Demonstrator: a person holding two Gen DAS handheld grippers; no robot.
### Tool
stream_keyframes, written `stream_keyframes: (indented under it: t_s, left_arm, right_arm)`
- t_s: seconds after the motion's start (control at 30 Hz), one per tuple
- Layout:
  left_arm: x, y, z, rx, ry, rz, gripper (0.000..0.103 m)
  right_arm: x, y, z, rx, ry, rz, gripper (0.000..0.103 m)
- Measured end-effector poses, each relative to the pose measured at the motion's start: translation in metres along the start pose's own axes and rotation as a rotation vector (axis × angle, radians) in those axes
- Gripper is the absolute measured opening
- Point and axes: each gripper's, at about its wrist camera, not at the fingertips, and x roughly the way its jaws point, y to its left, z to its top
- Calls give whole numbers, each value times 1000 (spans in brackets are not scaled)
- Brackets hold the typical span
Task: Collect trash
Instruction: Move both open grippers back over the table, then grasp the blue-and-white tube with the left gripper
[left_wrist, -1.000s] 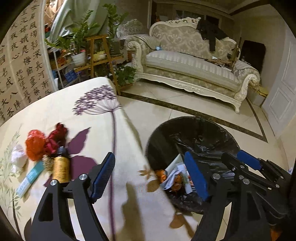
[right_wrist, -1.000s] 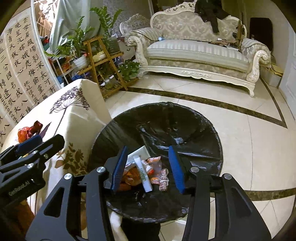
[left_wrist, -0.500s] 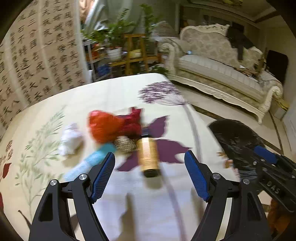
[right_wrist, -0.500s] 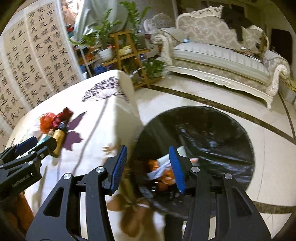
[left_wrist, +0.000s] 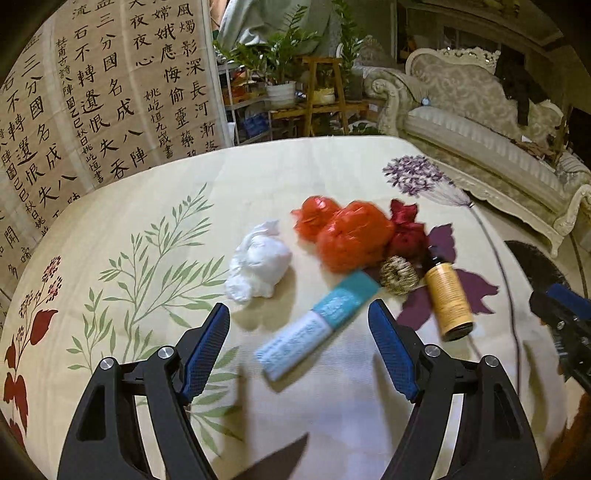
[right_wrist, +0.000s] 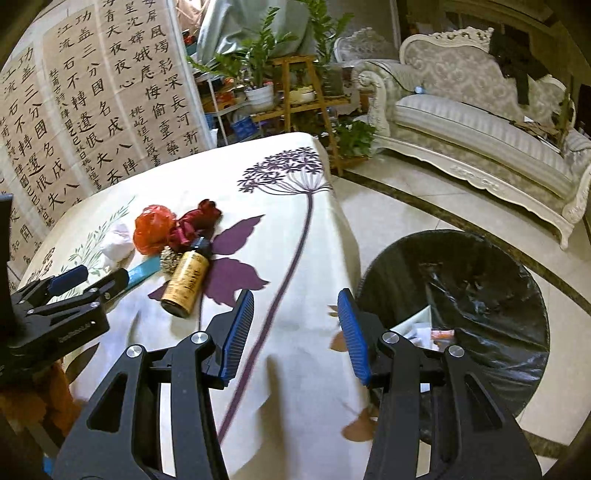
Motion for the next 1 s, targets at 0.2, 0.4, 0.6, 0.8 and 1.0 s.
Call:
stream_keyframes:
  t_s: [0.2,0.4,0.6,0.8,1.0]
  left_arm:
    - [16,5,0,26,67,-23,75]
    - [13,1,-2,42,79,-77,55]
    - [8,-9,-8,65,53,-75,22]
    - [5,-7,-8,37,49,-84,19]
    - [0,-4,-10,16,41,-91,18]
  right_arm:
    - [3,8,2,-10,6,5,46]
    - [4,9,2,-12,12,6,46]
    - [5,15,0,-21,15,14,46]
    - [5,22,1,-35,15,27,46]
    - [6,34,4,-54,13,43,46]
